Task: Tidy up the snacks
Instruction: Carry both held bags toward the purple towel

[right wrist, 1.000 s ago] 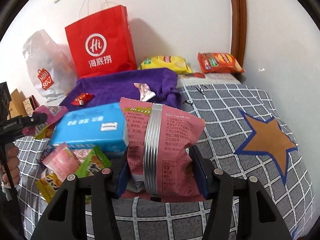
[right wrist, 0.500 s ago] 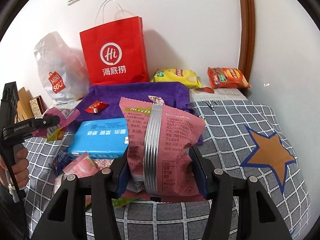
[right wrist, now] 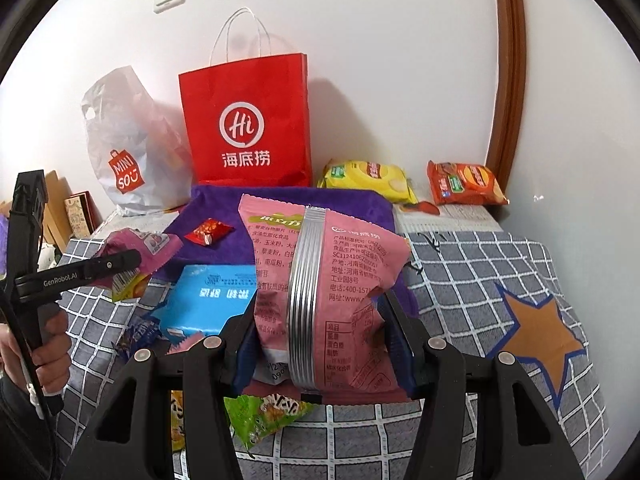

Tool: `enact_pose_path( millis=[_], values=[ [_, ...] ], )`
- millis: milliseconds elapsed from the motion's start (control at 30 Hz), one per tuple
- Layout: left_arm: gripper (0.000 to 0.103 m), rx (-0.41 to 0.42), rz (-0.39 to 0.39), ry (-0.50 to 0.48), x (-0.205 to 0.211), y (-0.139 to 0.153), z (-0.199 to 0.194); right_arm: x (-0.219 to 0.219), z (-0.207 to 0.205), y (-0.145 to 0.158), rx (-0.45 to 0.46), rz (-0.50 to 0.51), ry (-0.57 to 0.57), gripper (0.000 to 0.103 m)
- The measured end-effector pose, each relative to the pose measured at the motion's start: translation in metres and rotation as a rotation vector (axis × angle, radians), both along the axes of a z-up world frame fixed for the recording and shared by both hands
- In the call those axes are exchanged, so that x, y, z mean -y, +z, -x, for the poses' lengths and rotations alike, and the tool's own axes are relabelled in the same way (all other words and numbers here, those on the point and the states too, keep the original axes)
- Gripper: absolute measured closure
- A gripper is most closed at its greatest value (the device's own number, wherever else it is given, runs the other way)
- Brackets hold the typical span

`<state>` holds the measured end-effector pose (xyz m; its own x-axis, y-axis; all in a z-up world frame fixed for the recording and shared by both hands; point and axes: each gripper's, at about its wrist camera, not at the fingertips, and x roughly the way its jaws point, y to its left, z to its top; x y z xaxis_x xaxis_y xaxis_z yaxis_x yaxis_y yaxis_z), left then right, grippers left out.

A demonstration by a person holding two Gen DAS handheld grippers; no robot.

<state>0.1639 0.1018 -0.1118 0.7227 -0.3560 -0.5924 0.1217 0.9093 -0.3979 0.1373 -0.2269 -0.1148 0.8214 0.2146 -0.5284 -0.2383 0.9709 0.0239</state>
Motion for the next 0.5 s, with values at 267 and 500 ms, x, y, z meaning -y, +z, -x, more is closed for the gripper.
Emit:
enact_pose_path(
  millis=[267, 500],
  values=[
    [0.044, 0.029, 0.003, -0.047, 0.013, 0.024, 0.021, -0.006, -0.009, 0.012, 0.015, 0.004, 0.011, 0.048],
    [0.044, -0.003, 0.044, -0.115, 0.037, 0.033, 0.031, -0.007, -0.020, 0.021, 0.021, -0.006, 0.007, 0.048]
  ],
)
